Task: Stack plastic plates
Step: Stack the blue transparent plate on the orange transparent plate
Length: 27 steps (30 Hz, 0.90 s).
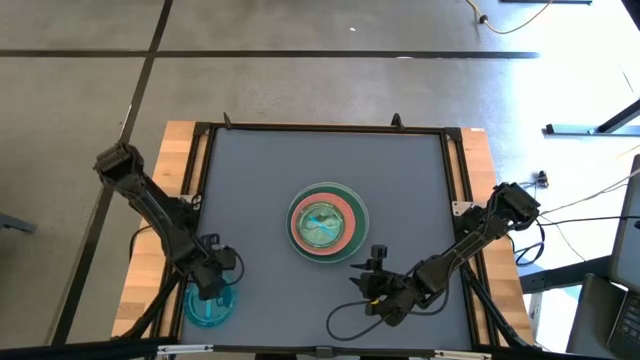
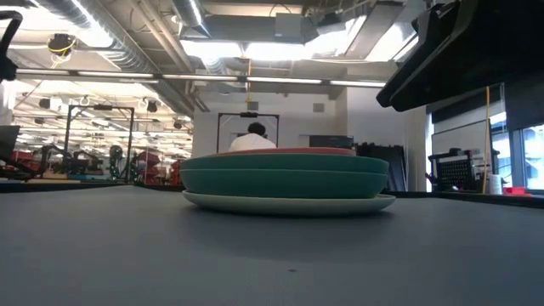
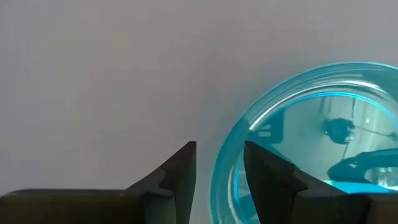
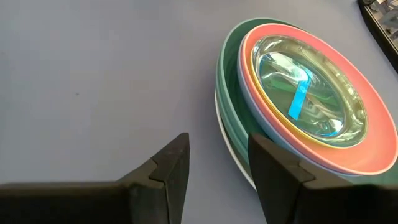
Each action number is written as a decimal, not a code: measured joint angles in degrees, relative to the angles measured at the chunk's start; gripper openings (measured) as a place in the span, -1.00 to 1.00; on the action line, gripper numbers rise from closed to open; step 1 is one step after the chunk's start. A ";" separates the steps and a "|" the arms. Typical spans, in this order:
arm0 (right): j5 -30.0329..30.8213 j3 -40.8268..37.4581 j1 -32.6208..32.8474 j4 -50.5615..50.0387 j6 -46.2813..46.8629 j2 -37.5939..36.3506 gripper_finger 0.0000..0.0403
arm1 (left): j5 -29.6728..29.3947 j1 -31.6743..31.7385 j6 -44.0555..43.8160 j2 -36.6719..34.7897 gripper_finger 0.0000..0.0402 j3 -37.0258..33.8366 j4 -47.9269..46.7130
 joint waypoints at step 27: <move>0.00 -0.02 0.00 -0.02 -0.02 -0.04 -0.22 | 3.66 0.04 0.34 6.14 -0.61 0.18 3.47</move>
